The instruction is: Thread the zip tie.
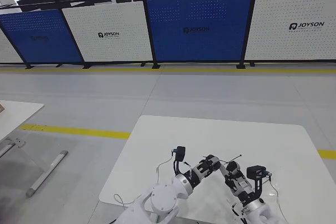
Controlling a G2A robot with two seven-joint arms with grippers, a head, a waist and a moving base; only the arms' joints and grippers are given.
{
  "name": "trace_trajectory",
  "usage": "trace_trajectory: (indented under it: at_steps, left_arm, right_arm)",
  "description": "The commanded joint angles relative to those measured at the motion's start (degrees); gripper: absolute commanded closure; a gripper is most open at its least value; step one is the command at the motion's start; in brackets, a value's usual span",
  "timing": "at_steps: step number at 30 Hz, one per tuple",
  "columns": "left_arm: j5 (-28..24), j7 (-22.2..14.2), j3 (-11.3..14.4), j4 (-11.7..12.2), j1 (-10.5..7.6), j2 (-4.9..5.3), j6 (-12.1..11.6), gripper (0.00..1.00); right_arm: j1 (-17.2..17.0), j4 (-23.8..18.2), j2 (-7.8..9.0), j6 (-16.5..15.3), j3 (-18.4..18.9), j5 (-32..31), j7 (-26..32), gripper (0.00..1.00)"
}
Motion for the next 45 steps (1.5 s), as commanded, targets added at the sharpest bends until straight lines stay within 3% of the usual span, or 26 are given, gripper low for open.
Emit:
trace_trajectory:
  at_steps: [1, 6, 16, 25, 27, 30, 31, 45]
  left_arm:
    - [0.0, -0.1, 0.1, 0.2, -0.08, -0.02, 0.1, 1.0]
    - [0.0, -0.1, 0.1, 0.4, -0.16, -0.04, 0.3, 1.0]
    - [0.7, -0.3, 0.2, 0.0, 0.09, 0.02, 0.2, 1.0]
    - [1.0, -0.3, 0.4, -0.1, 0.21, 0.0, 0.1, 1.0]
    - [1.1, -0.3, 0.5, -0.2, 0.25, 0.0, 0.1, 1.0]
    - [1.2, -0.2, 0.5, -0.2, 0.28, 0.0, 0.0, 1.0]
    - [1.1, -0.2, 0.5, -0.2, 0.3, 0.0, 0.0, 1.0]
    - [1.3, -0.2, 0.2, -1.0, 0.57, 0.06, -0.3, 1.0]
  right_arm:
    - [0.0, -0.1, 0.01, -0.1, 0.0, -0.1, -0.1, 0.68]
    - [-0.2, -0.5, 0.03, -0.3, -0.1, -0.4, -0.5, 0.65]
    - [-0.4, -0.8, 0.08, -0.1, 0.0, -0.4, -0.8, 0.75]
    - [-0.4, -0.9, 0.09, -0.1, -0.1, -0.4, -0.8, 0.78]
    - [-0.4, -0.9, 0.08, -0.1, -0.2, -0.5, -0.8, 0.82]
    - [-0.3, -0.9, 0.07, 0.0, -0.3, -0.6, -0.8, 0.99]
    - [-0.3, -0.9, 0.07, 0.0, -0.4, -0.6, -0.9, 1.0]
    - [-0.3, -1.2, 0.08, 0.5, -0.8, -1.4, -0.5, 1.0]
